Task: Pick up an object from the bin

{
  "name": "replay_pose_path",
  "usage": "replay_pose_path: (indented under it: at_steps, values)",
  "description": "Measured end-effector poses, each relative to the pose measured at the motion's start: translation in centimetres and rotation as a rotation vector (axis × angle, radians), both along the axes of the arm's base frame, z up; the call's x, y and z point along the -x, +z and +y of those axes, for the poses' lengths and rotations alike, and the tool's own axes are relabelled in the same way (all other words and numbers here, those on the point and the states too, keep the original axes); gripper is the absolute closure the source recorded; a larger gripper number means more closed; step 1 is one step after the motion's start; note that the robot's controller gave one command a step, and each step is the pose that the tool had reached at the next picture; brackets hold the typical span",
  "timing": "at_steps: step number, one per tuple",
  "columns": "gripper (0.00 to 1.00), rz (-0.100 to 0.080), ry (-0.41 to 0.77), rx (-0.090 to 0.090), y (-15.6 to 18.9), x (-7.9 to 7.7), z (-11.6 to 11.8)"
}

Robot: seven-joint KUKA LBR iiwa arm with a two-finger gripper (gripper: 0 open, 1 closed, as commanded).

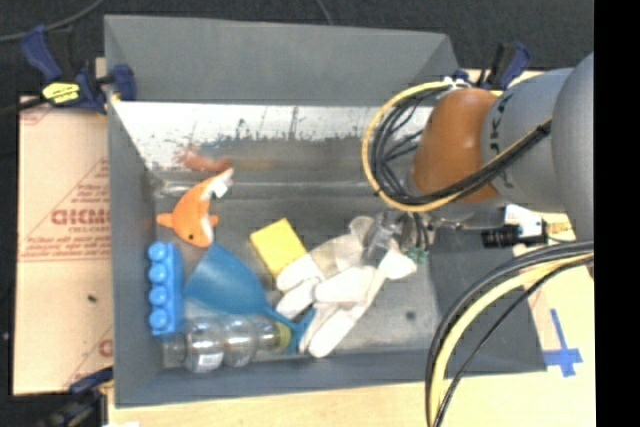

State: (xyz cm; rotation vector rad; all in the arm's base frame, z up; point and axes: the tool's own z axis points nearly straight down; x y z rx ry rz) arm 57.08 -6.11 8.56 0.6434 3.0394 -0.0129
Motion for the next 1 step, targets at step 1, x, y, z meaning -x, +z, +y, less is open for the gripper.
replay_pose_path:
  at_steps: [1]
  values:
    - [1.0, 0.001, 0.026, 0.001, 5.41, 0.02, 1.23]
